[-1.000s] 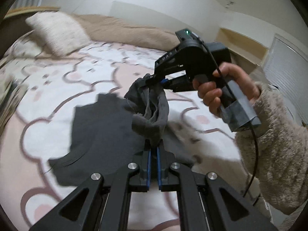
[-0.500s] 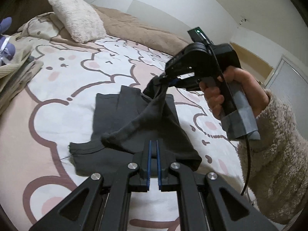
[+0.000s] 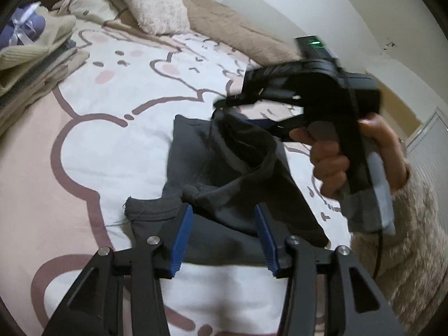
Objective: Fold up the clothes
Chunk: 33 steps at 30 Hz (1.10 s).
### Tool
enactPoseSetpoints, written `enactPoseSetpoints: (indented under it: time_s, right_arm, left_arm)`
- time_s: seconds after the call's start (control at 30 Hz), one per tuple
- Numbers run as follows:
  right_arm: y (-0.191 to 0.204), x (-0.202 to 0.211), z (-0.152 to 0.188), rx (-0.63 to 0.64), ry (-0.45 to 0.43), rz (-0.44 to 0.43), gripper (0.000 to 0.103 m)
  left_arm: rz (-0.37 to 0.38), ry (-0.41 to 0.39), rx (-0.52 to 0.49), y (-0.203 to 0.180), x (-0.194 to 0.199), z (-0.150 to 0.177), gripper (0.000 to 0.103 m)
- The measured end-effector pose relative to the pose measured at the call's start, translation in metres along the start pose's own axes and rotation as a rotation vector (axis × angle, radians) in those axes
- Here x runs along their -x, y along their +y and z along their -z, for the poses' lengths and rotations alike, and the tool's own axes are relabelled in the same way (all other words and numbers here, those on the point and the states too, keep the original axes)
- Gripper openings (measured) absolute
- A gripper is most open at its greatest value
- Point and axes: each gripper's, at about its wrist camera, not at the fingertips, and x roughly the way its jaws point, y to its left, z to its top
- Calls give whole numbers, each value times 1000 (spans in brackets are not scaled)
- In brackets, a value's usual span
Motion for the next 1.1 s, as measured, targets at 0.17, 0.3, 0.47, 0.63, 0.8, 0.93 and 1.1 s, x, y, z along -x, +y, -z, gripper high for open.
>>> enactPoseSetpoints:
  time_s: [0.17,0.3,0.47,0.63,0.8,0.93,1.1]
  right_arm:
    - [-8,27,6,-32,-91,-63,72]
    - [-32,64,16,-77,-164,-118,72]
    - [-71,103,38,-144,-222,-128,72]
    - [-89,123,66,-158,-233,-132,72]
    - [-75,110,111,-62,-182,-156,72]
    - [-61,86,147,5,-152,-164,63]
    - [-60,59,173,43,-131,-52,41]
  left_arm:
    - [-17,36,41,5,-22,-9,46]
    - [3,2,47,2,-5,-11,16]
    - [31,-51,49,-4,23,-12,13]
    - [17,-86,55,-1,47,-9,12]
    - [-79,-27,104,33,35,2,12]
    - [-102,4,125,49,21,8,15]
    - [-125,-44,51,40,41,-5,32]
